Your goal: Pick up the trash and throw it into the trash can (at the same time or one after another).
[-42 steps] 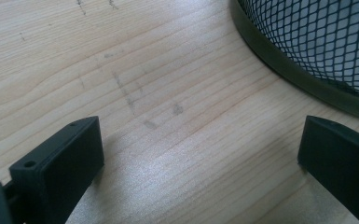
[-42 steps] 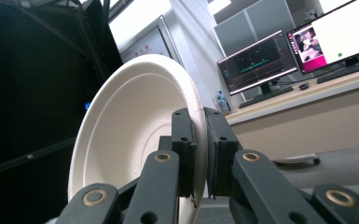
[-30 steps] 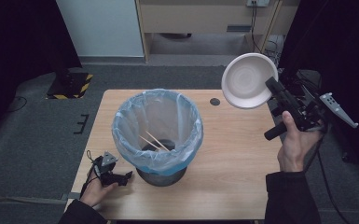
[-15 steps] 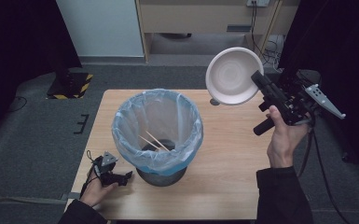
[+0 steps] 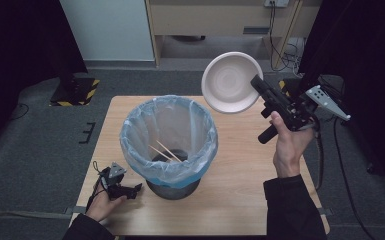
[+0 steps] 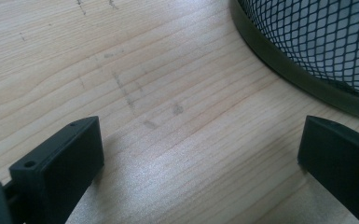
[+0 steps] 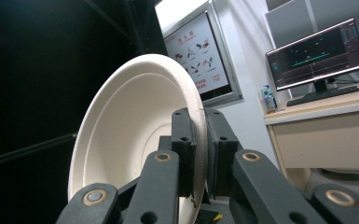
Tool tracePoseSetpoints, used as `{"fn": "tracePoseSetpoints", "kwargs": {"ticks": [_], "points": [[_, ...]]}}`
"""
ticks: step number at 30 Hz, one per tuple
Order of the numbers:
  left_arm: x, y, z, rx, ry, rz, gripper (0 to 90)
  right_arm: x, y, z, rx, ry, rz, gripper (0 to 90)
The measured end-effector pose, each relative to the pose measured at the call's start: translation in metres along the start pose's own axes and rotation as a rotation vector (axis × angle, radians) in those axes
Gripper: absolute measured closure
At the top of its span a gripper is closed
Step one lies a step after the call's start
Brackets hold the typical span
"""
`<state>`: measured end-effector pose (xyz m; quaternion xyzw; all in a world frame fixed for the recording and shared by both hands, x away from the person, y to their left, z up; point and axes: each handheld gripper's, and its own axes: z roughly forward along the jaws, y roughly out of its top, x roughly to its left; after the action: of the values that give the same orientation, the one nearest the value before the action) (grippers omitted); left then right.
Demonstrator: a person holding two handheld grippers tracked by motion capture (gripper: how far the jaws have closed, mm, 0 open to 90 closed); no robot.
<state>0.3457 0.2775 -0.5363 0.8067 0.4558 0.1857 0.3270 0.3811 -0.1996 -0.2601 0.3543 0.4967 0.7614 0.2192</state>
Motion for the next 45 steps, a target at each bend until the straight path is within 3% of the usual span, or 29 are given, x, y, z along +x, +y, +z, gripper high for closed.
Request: {"fn": "tracePoseSetpoints", "kwargs": {"ticks": [14, 24, 45], "points": [[0.000, 0.000, 0.000, -0.001, 0.000, 0.000, 0.0, 0.020, -0.012, 0.022, 0.044, 0.048, -0.010, 84.0], [0.000, 0.000, 0.000, 0.000, 0.000, 0.000, 0.0, 0.026, -0.026, 0.032, 0.074, 0.066, 0.008, 84.1], [0.000, 0.000, 0.000, -0.001, 0.000, -0.001, 0.0, 0.036, -0.047, 0.046, 0.178, 0.095, -0.038, 83.9]]}}
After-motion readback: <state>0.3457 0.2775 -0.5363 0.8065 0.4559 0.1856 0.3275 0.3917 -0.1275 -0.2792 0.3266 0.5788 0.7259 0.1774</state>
